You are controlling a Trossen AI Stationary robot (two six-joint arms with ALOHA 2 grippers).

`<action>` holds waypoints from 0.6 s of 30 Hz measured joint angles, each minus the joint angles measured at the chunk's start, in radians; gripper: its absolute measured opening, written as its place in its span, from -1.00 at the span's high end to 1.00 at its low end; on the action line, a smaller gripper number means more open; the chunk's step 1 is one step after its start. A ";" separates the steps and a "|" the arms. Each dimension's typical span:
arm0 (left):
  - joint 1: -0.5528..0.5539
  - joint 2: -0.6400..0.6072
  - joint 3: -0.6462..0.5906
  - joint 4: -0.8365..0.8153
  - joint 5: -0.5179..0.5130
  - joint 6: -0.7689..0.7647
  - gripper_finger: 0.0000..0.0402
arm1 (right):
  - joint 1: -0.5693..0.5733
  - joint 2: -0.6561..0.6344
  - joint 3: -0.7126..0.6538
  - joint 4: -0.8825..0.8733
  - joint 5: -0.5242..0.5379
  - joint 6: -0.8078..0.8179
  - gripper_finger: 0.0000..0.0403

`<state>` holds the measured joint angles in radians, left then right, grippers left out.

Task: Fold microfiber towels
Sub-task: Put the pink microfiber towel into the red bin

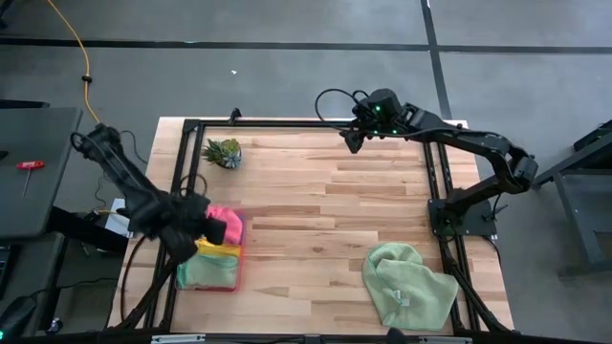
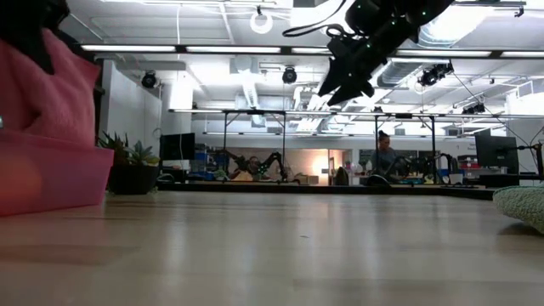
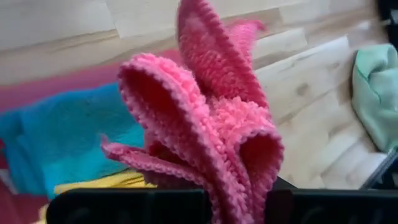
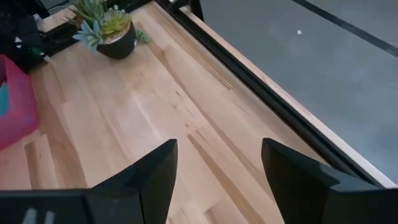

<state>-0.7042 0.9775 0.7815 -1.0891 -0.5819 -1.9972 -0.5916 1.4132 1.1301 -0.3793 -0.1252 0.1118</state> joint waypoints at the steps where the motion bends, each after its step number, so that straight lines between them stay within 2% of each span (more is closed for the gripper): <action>1: -0.023 0.027 0.000 -0.001 -0.013 -0.039 1.00 | -0.002 0.000 0.000 -0.006 0.000 0.000 -0.12; 7: -0.101 0.178 0.000 -0.018 -0.066 -0.199 1.00 | -0.004 0.000 0.000 -0.033 -0.003 -0.041 -0.12; 11: -0.101 0.236 0.000 -0.026 -0.083 -0.197 1.00 | -0.004 0.000 0.000 -0.034 -0.006 -0.041 -0.12; 15: -0.100 0.246 0.000 -0.027 -0.172 -0.191 1.00 | -0.004 0.000 0.000 -0.035 -0.008 -0.033 -0.12; 18: -0.100 0.246 0.000 -0.051 -0.179 -0.185 1.00 | -0.004 0.000 0.000 -0.035 -0.018 -0.023 -0.12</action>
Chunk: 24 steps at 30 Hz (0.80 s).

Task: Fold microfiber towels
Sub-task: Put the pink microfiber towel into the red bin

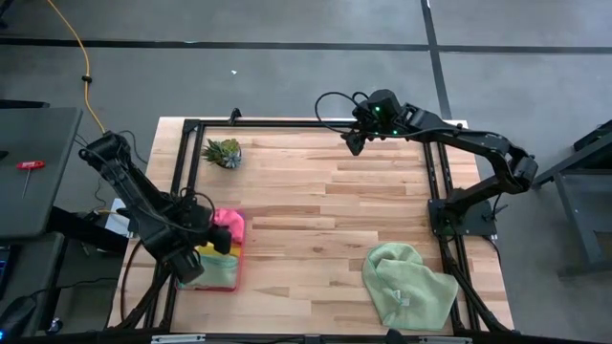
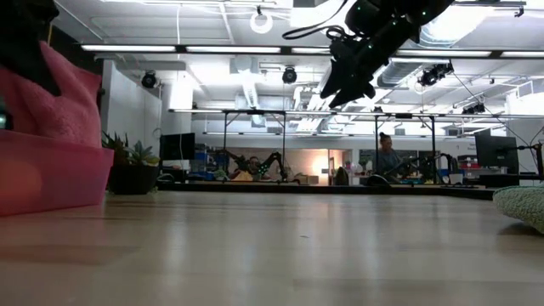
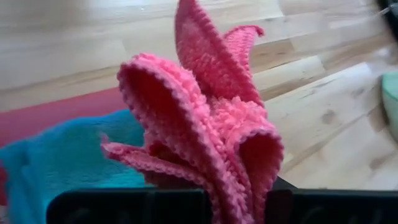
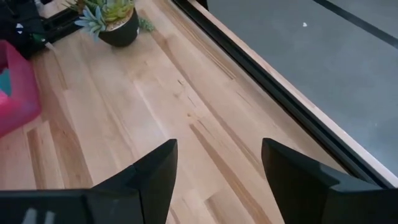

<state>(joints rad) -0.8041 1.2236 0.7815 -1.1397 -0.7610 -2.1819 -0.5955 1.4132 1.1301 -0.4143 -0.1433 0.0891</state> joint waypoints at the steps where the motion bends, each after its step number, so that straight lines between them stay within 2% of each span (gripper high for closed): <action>1: -0.001 0.000 0.000 -0.012 0.010 0.000 1.00 | 0.000 0.000 0.000 0.000 -0.001 0.000 -0.12; 8: -0.034 -0.001 0.000 -0.023 0.073 0.016 1.00 | 0.000 0.000 0.000 0.001 -0.009 0.016 -0.12; 13: -0.043 -0.001 0.000 -0.039 0.205 0.045 1.00 | 0.000 0.000 0.000 0.012 -0.009 0.016 -0.12; 24: -0.012 0.029 0.000 -0.021 0.204 0.038 1.00 | 0.000 0.000 0.000 0.016 -0.009 0.016 -0.11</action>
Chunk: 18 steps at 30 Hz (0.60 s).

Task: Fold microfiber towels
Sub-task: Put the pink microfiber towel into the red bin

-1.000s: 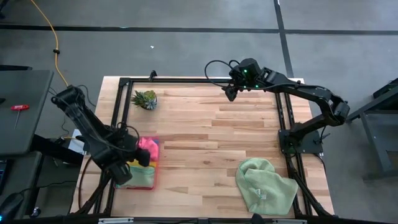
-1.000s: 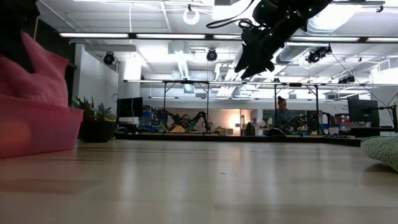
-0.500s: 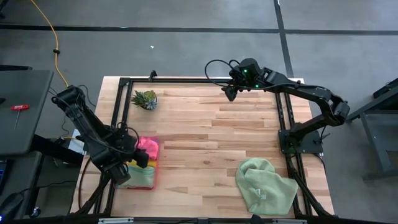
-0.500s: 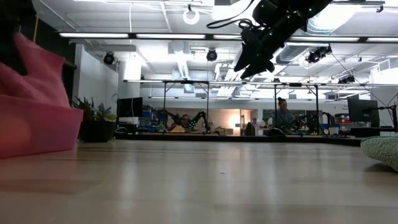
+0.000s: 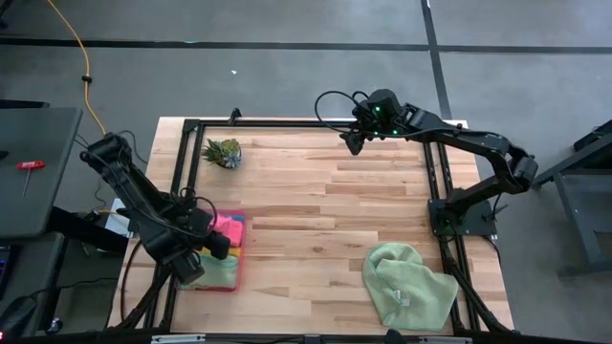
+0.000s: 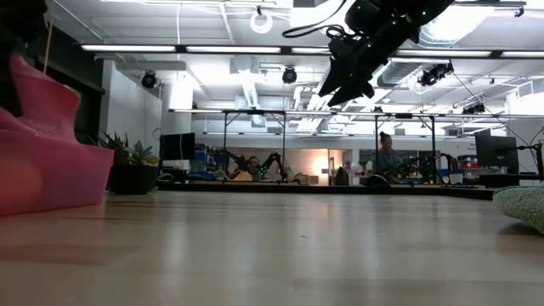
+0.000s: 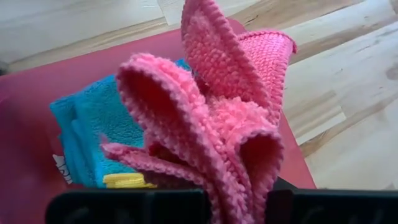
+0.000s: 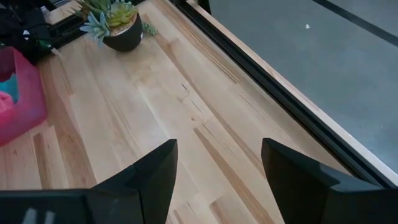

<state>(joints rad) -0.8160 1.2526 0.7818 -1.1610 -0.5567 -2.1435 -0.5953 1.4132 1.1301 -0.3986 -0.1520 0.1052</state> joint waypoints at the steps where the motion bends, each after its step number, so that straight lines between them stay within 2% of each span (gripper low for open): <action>1: 0.004 0.005 0.000 0.002 0.000 -0.001 1.00 | 0.000 0.000 0.000 0.000 0.000 0.003 -0.11; 8: 0.047 0.006 0.009 0.000 -0.069 -0.030 0.98 | 0.000 0.000 0.000 0.000 0.000 0.010 -0.11; 14: 0.065 -0.041 0.048 0.002 -0.219 -0.072 0.99 | 0.000 0.000 0.000 0.001 0.000 0.007 -0.11; 18: 0.065 -0.041 0.049 -0.005 -0.211 -0.070 0.99 | 0.000 0.000 0.000 0.001 0.003 0.000 -0.11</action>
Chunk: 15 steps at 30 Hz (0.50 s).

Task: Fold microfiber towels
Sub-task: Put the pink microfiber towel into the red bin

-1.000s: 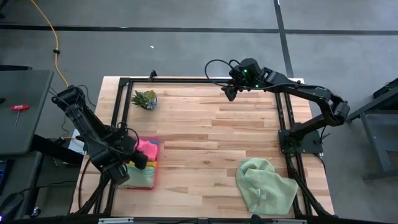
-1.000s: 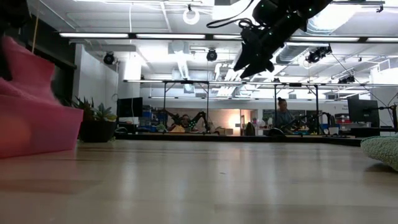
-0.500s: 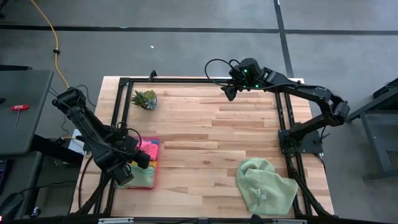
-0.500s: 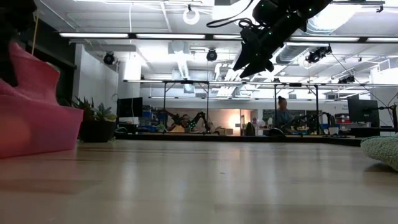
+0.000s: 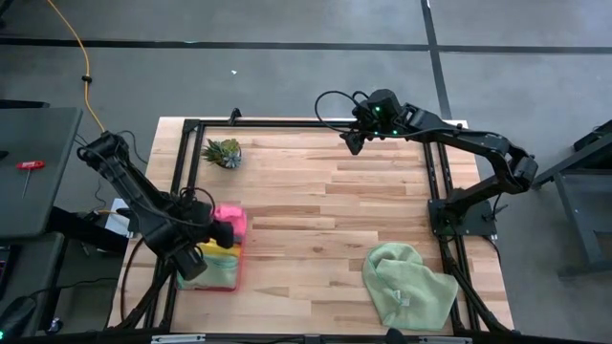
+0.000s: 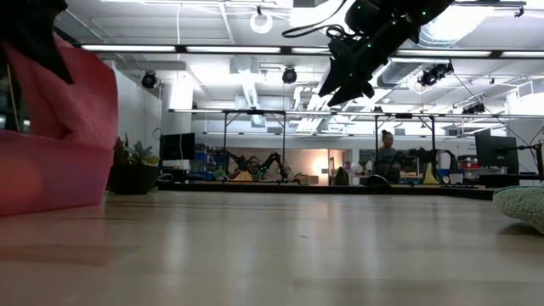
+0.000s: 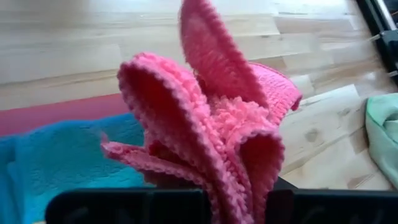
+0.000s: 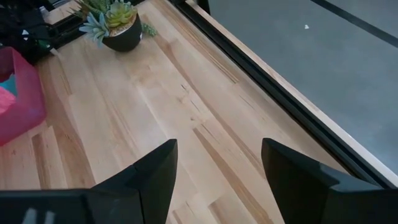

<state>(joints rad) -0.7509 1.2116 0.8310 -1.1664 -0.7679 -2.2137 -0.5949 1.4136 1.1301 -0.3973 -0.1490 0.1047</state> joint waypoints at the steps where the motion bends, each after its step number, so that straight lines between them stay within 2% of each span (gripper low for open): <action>1: 0.000 0.004 0.000 0.004 0.007 -0.006 0.99 | 0.000 0.000 0.000 0.000 0.004 0.000 -0.11; 10: -0.003 0.066 0.000 0.028 0.143 -0.009 0.99 | 0.000 0.000 0.000 0.000 0.021 0.000 -0.11; 15: -0.003 0.101 0.000 -0.021 0.155 0.017 0.99 | 0.000 0.000 0.000 0.005 0.022 0.000 -0.11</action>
<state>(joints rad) -0.7540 1.3124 0.8307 -1.1870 -0.6126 -2.1966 -0.5953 1.4136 1.1301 -0.3928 -0.1272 0.1043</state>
